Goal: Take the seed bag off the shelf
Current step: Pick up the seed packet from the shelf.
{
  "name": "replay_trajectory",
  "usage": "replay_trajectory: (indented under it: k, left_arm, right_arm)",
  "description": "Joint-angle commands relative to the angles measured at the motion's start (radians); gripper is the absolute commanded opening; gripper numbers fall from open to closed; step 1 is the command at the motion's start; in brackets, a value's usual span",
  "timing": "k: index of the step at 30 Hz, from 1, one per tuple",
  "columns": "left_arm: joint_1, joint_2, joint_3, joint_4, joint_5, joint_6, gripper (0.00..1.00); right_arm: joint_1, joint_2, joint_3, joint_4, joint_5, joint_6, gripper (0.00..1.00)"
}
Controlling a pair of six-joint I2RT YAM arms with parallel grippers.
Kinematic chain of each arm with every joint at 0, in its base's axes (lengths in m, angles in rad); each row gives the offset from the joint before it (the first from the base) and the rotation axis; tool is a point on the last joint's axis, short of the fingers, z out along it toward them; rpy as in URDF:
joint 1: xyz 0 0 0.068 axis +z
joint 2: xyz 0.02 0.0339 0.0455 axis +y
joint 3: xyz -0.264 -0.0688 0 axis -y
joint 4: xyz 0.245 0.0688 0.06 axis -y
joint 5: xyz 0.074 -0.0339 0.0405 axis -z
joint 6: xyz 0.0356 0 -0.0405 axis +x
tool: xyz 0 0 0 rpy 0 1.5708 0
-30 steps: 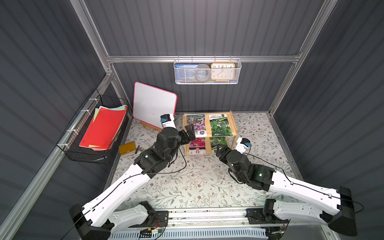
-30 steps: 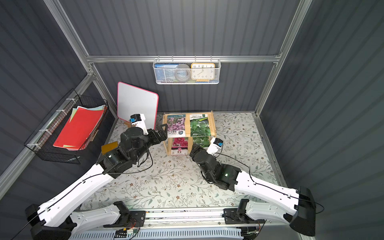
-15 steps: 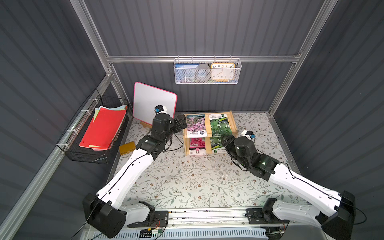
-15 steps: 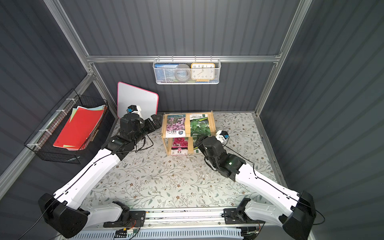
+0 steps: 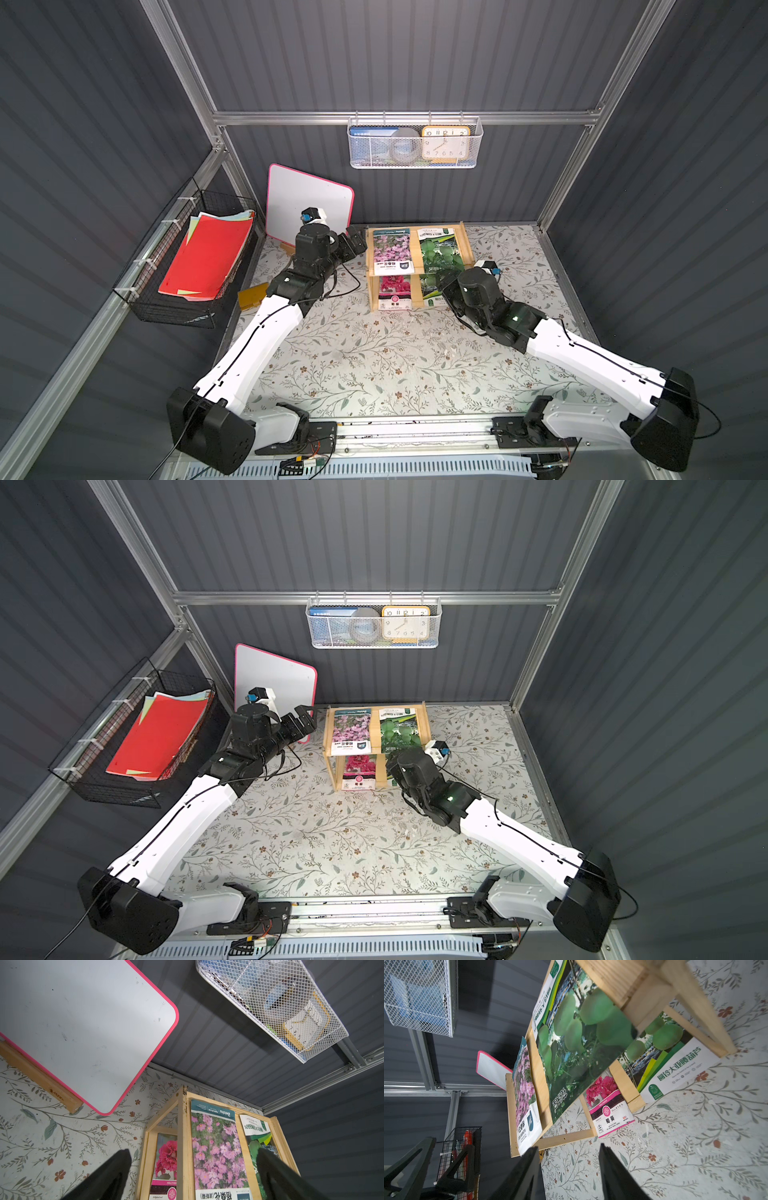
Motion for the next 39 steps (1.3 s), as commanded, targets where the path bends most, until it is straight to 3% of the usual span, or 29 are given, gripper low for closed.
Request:
replay_trajectory:
  k: [1, 39]
  left_arm:
    - [0.008, -0.009, -0.023, 0.030, 0.025, 0.023, 1.00]
    - [0.014, -0.009, -0.047, 0.043, 0.029, 0.054, 1.00]
  right_arm:
    - [-0.010, 0.006, 0.021, 0.008, 0.026, 0.001, 0.51]
    - [-0.053, 0.134, 0.060, 0.121, 0.056, -0.016, 0.36]
